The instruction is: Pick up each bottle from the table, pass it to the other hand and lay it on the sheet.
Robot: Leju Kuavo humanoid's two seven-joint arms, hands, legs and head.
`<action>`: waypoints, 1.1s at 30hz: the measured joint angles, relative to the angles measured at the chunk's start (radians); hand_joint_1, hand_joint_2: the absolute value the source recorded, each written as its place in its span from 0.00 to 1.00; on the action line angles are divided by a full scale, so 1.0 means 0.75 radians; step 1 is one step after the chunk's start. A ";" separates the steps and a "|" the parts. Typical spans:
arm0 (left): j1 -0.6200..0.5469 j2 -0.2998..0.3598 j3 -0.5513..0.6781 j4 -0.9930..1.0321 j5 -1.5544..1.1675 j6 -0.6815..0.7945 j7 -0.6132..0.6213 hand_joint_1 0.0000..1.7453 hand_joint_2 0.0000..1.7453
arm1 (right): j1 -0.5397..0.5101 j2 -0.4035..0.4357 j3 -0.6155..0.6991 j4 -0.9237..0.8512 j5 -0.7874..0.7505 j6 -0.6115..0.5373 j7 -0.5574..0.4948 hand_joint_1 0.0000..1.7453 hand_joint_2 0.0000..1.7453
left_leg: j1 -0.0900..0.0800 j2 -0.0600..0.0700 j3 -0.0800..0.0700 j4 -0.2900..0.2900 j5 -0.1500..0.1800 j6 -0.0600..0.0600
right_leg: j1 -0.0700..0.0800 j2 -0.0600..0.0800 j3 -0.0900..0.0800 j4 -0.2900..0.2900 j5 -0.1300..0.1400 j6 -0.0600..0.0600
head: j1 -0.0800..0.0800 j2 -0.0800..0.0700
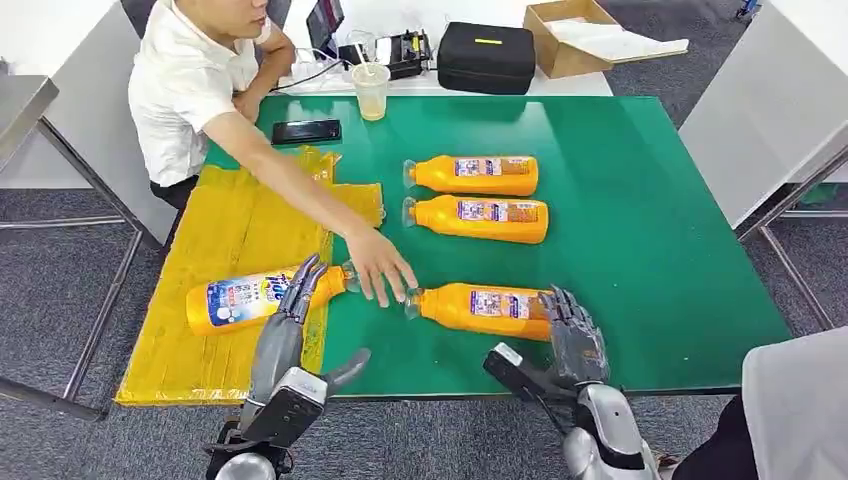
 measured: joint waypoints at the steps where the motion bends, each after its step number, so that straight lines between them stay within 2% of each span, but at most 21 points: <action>1: 0.000 0.000 -0.001 0.000 -0.001 -0.001 0.000 0.00 1.00 | -0.008 -0.001 0.001 0.007 0.002 0.000 0.001 0.00 1.00 | 0.000 0.000 0.000 0.000 0.000 0.000 | 0.000 0.000 0.000 0.000 0.000 0.000 | 0.000 0.000; 11: 0.000 0.000 -0.005 -0.002 -0.003 0.001 -0.004 0.00 1.00 | -0.074 -0.007 0.035 0.075 0.083 -0.049 0.016 0.00 1.00 | 0.000 0.000 0.001 0.000 0.000 0.000 | 0.000 0.000 0.001 0.000 0.000 0.000 | 0.000 0.000; 20: -0.003 0.000 -0.010 -0.002 -0.005 0.002 -0.012 0.00 1.00 | -0.190 -0.017 0.074 0.168 0.116 -0.042 0.031 0.00 1.00 | 0.000 0.000 0.001 0.000 0.001 0.001 | 0.000 0.000 0.001 0.000 0.000 0.000 | 0.000 0.000; 33: -0.005 0.000 -0.009 0.002 0.021 -0.005 -0.014 0.00 1.00 | -0.285 -0.033 0.096 0.310 0.055 0.049 0.039 0.00 1.00 | 0.000 0.001 0.004 0.000 0.001 0.000 | 0.000 0.000 0.003 0.000 0.000 0.000 | 0.000 0.000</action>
